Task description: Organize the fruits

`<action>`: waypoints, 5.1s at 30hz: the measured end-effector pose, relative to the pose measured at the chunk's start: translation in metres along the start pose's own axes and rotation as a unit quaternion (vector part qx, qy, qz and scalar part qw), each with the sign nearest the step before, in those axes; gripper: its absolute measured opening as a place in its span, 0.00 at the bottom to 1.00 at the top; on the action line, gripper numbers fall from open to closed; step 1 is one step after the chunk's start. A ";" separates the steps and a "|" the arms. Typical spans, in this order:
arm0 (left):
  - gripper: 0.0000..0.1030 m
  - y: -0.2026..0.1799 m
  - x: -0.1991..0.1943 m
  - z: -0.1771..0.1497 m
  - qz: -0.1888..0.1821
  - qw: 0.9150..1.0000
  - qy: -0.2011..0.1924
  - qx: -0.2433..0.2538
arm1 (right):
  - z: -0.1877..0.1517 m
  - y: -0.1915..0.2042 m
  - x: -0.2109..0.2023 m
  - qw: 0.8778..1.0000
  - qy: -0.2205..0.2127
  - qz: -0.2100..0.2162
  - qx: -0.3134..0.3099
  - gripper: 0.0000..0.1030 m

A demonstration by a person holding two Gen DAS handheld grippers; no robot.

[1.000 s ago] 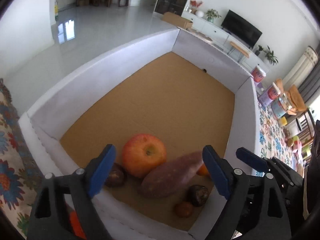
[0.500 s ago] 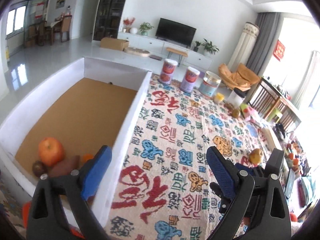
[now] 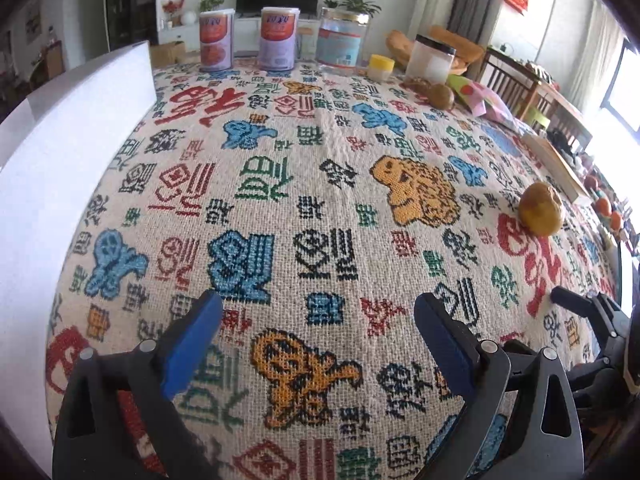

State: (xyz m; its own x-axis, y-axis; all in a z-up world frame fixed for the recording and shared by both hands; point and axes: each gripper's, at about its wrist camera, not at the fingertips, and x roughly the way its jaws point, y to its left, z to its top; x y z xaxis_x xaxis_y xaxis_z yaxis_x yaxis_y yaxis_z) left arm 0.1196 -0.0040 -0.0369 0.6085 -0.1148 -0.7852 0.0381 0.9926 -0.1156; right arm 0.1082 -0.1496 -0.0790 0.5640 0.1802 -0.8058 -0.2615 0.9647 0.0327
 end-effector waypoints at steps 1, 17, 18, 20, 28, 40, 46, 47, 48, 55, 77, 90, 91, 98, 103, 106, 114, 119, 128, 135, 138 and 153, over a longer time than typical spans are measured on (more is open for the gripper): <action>0.95 0.001 0.005 0.000 0.006 1.000 0.000 0.003 | 0.001 0.002 0.001 1.000 0.000 -0.003 -0.002 1.00; 0.99 -0.008 0.025 -0.006 0.046 0.998 0.010 0.034 | 0.001 0.002 0.002 1.000 0.001 -0.004 -0.003 1.00; 0.99 -0.008 0.026 -0.006 0.046 0.998 0.010 0.034 | 0.001 0.002 0.002 1.000 0.001 -0.004 -0.003 1.00; 0.99 -0.008 0.026 -0.006 0.046 0.998 0.010 0.034 | 0.001 0.002 0.002 1.000 0.001 -0.004 -0.003 1.00; 0.99 -0.008 0.026 -0.006 0.046 0.998 0.010 0.034 | 0.001 0.002 0.002 1.000 0.001 -0.004 -0.003 1.00; 0.99 -0.008 0.026 -0.006 0.046 0.998 0.010 0.034 | 0.001 0.002 0.002 1.000 0.001 -0.004 -0.003 1.00; 0.99 -0.008 0.026 -0.006 0.046 0.998 0.010 0.035 | 0.001 0.001 0.002 1.000 0.001 -0.004 -0.003 1.00; 0.99 -0.008 0.026 -0.006 0.046 0.998 0.010 0.035 | 0.001 0.001 0.002 1.000 0.001 -0.004 -0.003 1.00; 0.99 -0.008 0.025 -0.006 0.046 0.998 0.010 0.035 | 0.001 0.001 0.002 1.000 0.001 -0.004 -0.003 1.00; 0.99 -0.008 0.025 -0.006 0.046 0.998 0.010 0.035 | 0.001 0.001 0.002 1.000 0.001 -0.004 -0.003 1.00; 0.99 -0.007 0.025 -0.006 0.046 0.998 0.010 0.035 | 0.001 0.002 0.001 1.000 0.001 -0.003 -0.003 1.00; 0.99 -0.007 0.025 -0.007 0.046 0.998 0.010 0.035 | -0.008 -0.009 -0.013 0.999 -0.008 -0.022 0.022 1.00; 0.99 -0.007 0.025 -0.007 0.047 0.998 0.010 0.036 | -0.010 -0.015 -0.018 0.999 -0.011 -0.027 0.033 1.00; 0.99 -0.068 0.007 -0.004 -0.039 0.996 -0.003 0.085 | -0.021 -0.089 -0.041 0.985 -0.018 -0.111 0.129 1.00; 0.99 -0.157 0.010 0.009 -0.108 0.975 -0.008 0.195 | -0.041 -0.143 -0.035 0.964 0.019 -0.152 0.216 1.00; 0.99 -0.200 0.031 0.024 -0.107 0.968 -0.002 0.226 | -0.042 -0.150 -0.035 0.960 0.009 -0.167 0.222 1.00; 0.97 -0.256 0.084 0.049 -0.124 0.969 0.027 0.214 | -0.043 -0.150 -0.035 0.959 0.000 -0.172 0.224 1.00; 0.65 -0.240 0.087 0.055 -0.154 0.976 0.027 0.152 | -0.043 -0.150 -0.035 0.959 0.001 -0.173 0.224 1.00; 0.65 -0.109 0.027 0.042 -0.064 0.991 0.010 0.113 | -0.038 -0.148 -0.031 0.957 0.002 -0.177 0.231 1.00; 0.65 0.015 0.009 0.020 0.004 1.000 0.022 0.019 | -0.038 -0.148 -0.031 0.957 0.002 -0.177 0.230 1.00; 0.65 0.044 0.009 0.012 0.023 1.000 0.018 -0.009 | -0.038 -0.148 -0.031 0.957 0.002 -0.177 0.230 1.00; 0.99 0.061 0.020 0.001 0.069 0.998 0.010 0.010 | -0.030 -0.125 -0.043 0.966 -0.016 -0.171 0.193 1.00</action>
State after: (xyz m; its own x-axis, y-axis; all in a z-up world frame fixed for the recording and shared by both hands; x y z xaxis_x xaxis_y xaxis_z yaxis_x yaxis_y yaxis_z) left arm 0.1348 0.0546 -0.0594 0.5924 0.0215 -0.8054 -0.0289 0.9996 0.0055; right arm 0.0930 -0.2838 -0.0663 0.5916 -0.1627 -0.7896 0.2524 0.9676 -0.0103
